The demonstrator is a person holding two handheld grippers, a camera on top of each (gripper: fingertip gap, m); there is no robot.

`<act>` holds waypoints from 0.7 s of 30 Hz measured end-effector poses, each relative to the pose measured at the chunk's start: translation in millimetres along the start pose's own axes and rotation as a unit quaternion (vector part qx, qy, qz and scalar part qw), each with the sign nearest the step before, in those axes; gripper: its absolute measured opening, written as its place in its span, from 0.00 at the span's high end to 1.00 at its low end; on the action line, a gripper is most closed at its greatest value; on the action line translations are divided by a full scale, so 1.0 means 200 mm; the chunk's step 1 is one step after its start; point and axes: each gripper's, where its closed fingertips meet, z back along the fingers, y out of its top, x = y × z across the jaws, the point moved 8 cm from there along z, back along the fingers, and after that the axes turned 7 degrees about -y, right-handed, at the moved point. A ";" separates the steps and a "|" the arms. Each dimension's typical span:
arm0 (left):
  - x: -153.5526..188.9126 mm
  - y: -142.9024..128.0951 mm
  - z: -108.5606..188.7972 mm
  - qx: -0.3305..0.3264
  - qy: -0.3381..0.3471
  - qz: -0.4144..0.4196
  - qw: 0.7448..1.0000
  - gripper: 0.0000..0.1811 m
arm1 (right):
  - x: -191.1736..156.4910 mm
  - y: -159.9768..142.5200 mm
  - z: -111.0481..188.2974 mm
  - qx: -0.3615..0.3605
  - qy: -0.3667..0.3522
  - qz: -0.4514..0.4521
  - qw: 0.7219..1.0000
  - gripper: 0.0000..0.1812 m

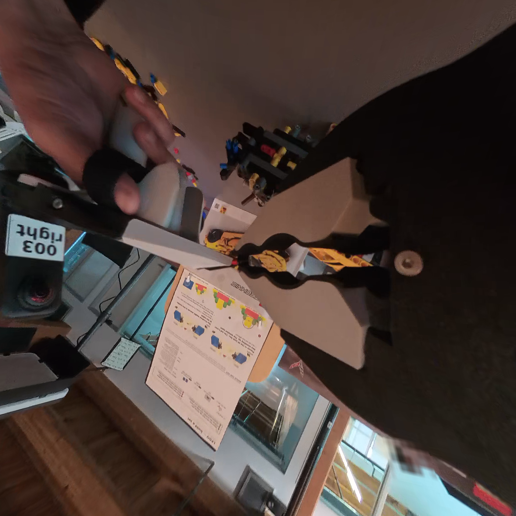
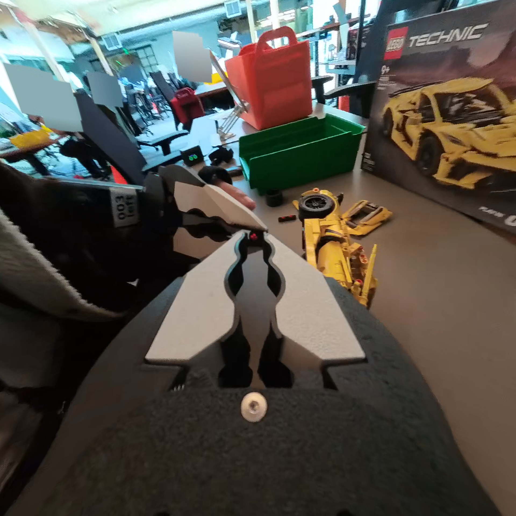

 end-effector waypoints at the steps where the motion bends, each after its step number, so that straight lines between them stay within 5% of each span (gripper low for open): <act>1: 0.00 0.00 0.00 -0.001 0.002 -0.006 1.000 0.97 | 0.00 0.00 0.00 -0.004 -0.002 0.003 1.000 0.95; 12: 0.01 0.02 0.02 -0.002 0.013 -0.021 1.000 0.96 | -0.02 0.01 0.00 -0.012 0.021 -0.004 1.000 0.98; 21: 0.07 0.18 0.10 0.058 -0.004 -0.027 0.998 0.98 | -0.06 -0.01 0.07 -0.016 0.219 -0.052 0.974 0.99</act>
